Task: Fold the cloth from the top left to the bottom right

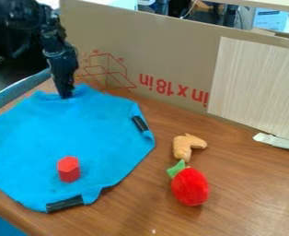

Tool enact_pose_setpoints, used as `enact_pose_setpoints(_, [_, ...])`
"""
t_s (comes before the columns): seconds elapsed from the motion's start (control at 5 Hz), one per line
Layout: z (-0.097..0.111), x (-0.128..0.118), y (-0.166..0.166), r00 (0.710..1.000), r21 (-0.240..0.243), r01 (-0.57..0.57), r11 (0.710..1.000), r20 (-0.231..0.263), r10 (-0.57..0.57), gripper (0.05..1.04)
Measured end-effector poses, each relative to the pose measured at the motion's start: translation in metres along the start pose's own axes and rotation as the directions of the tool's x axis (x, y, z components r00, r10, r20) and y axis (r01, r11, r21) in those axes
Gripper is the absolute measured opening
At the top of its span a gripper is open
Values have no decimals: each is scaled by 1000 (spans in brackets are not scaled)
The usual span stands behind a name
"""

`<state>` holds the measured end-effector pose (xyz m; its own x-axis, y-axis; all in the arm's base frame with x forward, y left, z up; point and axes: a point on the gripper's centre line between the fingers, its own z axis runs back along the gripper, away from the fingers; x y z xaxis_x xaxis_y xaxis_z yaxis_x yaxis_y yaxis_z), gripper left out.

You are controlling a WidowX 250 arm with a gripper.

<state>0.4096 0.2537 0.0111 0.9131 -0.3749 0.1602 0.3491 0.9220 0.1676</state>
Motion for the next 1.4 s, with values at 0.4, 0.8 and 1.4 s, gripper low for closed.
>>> enact_pose_setpoints(0.4, [32, -19, -18, 993, -37, 70, 997, 102, -65, 63])
enact_pose_setpoints(0.8, [42, -38, -49, 974, -20, 160, 987, 164, -154, 62])
enact_pose_setpoints(1.4, [58, -68, -110, 931, 13, 238, 971, 282, -232, 59])
